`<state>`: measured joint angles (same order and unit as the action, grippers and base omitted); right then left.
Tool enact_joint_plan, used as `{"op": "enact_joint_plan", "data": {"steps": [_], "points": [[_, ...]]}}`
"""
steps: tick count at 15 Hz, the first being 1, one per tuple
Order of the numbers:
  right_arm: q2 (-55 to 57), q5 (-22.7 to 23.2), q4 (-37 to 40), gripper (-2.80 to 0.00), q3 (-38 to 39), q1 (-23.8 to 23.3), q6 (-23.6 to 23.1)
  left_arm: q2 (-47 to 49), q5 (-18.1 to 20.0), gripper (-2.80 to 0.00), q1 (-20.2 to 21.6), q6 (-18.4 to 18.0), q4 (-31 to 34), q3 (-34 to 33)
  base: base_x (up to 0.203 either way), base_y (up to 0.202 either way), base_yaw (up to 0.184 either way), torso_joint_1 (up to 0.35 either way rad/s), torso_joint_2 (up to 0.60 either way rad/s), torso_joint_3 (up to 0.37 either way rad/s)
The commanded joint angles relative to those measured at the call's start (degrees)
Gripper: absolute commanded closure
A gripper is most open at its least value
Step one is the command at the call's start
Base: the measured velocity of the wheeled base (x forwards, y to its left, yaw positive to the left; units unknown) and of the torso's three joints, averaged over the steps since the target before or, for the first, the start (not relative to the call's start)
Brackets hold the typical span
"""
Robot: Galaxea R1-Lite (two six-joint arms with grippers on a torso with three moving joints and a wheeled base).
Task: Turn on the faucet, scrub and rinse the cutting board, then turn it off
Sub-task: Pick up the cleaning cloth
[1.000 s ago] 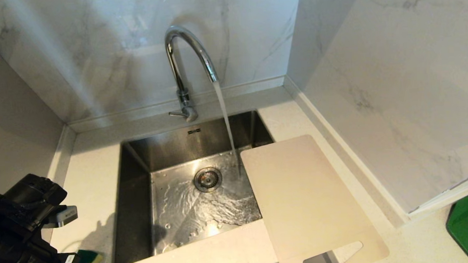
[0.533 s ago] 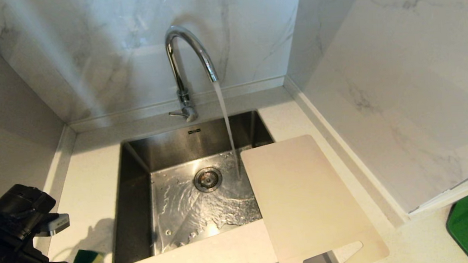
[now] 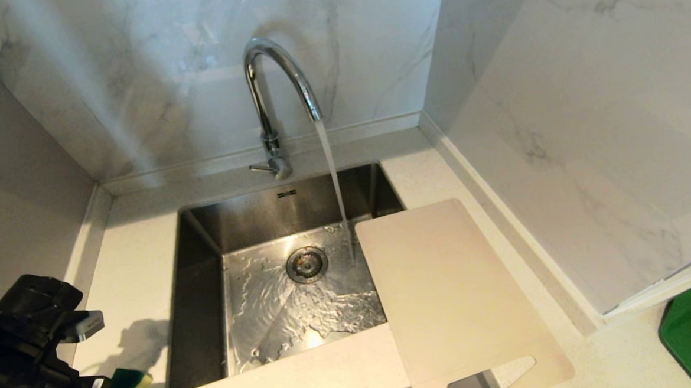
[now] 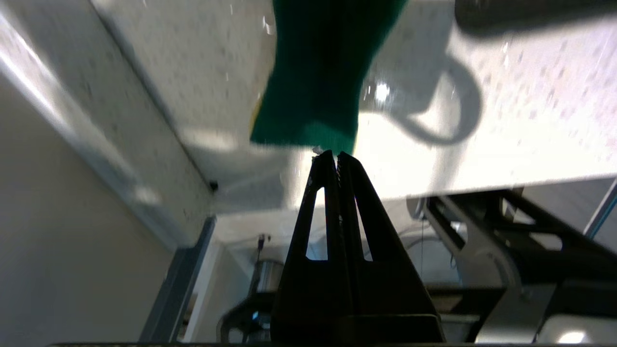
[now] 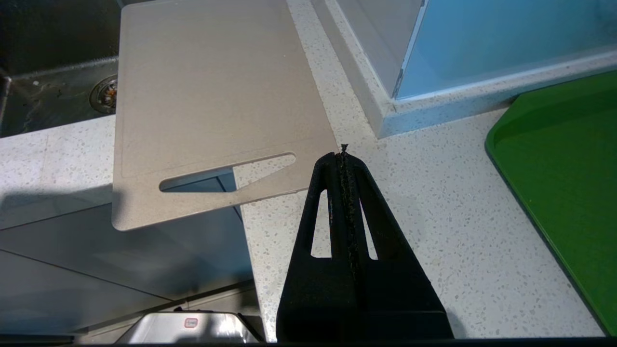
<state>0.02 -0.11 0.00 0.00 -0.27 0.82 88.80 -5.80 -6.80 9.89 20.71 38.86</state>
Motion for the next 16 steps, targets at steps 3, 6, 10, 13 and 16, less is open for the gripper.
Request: {"op": "enact_joint_plan", "data": {"steps": [3, 6, 10, 13, 16], "points": [[0.0, 0.0, 0.0, 0.00, 0.1, 0.0, 0.1, 1.5, -0.4, 0.00, 0.3, -2.2, -1.0, -0.3, 0.000, 0.000, 0.000, 0.000, 0.00, 0.000], [0.0, 0.0, 0.0, 0.00, 0.1, 0.0, 0.0, 1.5, -0.4, 0.00, 0.3, -2.4, -1.3, -0.6, 0.000, 0.000, 0.000, 0.000, 0.00, 0.000], [0.0, 0.0, 0.0, 0.00, 0.1, 0.0, 0.0, 1.7, -0.4, 0.00, 0.3, -2.4, -2.3, -1.3, 0.000, 0.000, 0.000, 0.000, 0.00, 0.000], [0.0, 0.0, 0.0, 0.00, 0.1, 0.0, 0.0, 1.9, -0.4, 0.00, 0.3, -2.2, -2.7, -1.3, 0.000, 0.000, 0.000, 0.000, 0.00, 0.000], [0.0, 0.0, 0.0, 0.00, 0.1, 0.0, 0.0, 1.9, -0.4, 0.00, 0.4, -2.1, -3.5, -1.9, 0.000, 0.000, 0.000, 0.000, 0.00, 0.000]]}}
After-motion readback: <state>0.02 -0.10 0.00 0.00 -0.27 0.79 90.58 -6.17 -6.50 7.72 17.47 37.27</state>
